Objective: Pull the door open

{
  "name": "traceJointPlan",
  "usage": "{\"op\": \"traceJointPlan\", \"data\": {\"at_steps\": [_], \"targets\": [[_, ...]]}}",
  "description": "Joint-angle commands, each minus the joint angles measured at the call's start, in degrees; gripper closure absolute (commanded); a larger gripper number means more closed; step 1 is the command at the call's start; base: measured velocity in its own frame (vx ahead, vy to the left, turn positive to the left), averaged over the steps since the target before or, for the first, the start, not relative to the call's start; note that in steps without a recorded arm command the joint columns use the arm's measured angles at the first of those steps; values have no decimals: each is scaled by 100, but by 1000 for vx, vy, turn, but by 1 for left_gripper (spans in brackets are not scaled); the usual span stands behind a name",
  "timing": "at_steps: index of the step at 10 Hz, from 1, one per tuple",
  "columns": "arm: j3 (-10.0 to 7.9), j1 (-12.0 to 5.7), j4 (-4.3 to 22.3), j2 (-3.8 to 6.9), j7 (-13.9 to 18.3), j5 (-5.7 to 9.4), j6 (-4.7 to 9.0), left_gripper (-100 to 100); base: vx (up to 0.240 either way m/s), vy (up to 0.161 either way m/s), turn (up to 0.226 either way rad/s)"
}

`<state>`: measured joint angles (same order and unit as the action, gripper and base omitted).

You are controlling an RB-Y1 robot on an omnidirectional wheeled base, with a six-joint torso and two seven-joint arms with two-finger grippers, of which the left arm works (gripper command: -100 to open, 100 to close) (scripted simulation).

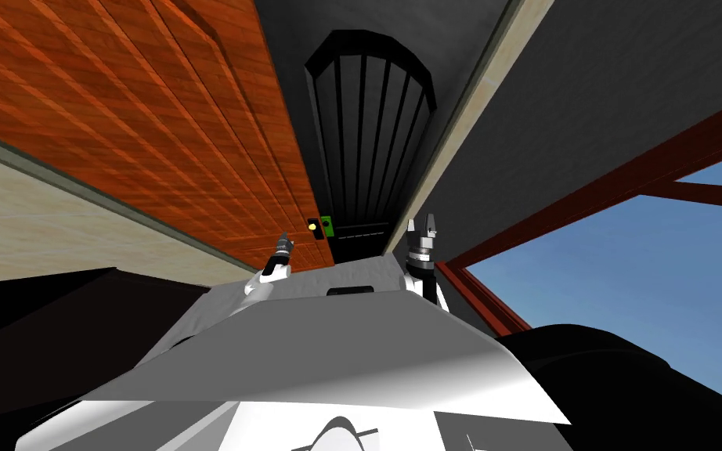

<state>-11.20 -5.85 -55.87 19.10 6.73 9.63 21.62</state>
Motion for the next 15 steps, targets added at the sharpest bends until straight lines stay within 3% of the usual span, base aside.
{"op": "traceJointPlan", "data": {"at_steps": [1,3,4,5,10,14,15], "targets": [[59,-85,-33,-76,-17,-16,-2,-100,211,-81,-120],[192,-231,-93,-197,-20,-44,13,-100,224,-135,-197],[154,-197,-82,-149,-14,-34,-12,-100,110,-73,-22],[154,-197,-82,-149,-14,-34,-12,100,-15,8,25],[154,-197,-82,-149,-14,-34,-12,100,-20,11,-11],[112,-4,-45,-5,38,-15,-29,100,-175,104,85],[212,-34,-96,-26,85,-22,-2,-100,-212,26,-70]]}}
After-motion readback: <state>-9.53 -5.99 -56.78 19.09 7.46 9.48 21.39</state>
